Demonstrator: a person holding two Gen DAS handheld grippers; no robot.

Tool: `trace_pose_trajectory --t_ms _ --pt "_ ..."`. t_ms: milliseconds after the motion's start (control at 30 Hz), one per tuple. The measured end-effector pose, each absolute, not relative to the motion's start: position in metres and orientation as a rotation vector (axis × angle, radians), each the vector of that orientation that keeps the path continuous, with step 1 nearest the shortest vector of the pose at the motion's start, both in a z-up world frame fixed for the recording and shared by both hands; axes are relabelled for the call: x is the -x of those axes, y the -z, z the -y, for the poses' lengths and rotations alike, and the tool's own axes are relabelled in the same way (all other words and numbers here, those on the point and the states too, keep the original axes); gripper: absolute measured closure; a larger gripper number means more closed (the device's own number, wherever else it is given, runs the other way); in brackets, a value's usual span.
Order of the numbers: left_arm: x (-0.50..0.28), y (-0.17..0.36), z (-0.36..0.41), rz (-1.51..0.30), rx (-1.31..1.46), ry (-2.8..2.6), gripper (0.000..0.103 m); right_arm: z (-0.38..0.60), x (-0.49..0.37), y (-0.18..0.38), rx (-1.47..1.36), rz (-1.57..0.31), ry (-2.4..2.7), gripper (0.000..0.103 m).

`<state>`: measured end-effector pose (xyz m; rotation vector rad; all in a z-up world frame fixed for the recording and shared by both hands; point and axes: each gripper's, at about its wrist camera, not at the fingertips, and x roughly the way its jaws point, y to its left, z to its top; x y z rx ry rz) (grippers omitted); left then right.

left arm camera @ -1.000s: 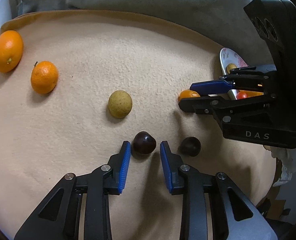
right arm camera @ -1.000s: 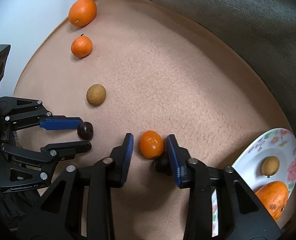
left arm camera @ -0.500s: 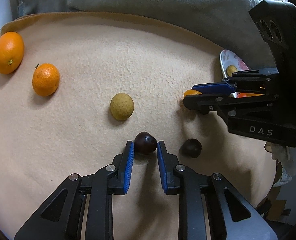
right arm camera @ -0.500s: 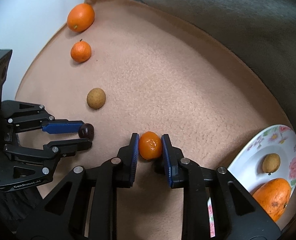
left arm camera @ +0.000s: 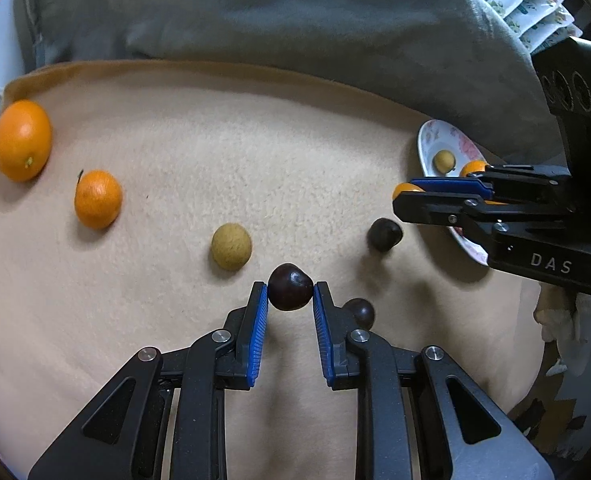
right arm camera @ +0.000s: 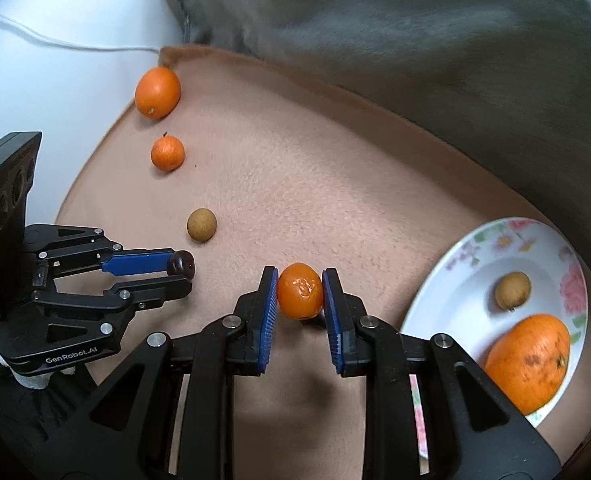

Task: Organize fruits
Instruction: 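Lift the kumquat with right gripper while left lifts the plum toward plate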

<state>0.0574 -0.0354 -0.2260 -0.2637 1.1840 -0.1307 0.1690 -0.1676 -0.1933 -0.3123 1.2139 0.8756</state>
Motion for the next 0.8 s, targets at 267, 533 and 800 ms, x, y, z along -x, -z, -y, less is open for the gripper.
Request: trace_pose_trajectory --t_ms 267,533,800 --pt "-0.066 0.209 0.049 -1.156 0.226 0.168 0.081 0.197 -0.165 0.18 0.225 -1.189 -0.825 0.08" --pt "-0.082 0.201 0.076 -1.138 0.193 0.212 0.082 0.237 -0.167 0.17 0.154 -1.175 -0.752 0.08" --pt "-0.095 0.192 0.102 -1.123 0.156 0.267 0.082 0.275 -0.169 0.169 0.099 -1.174 -0.674 0.08"
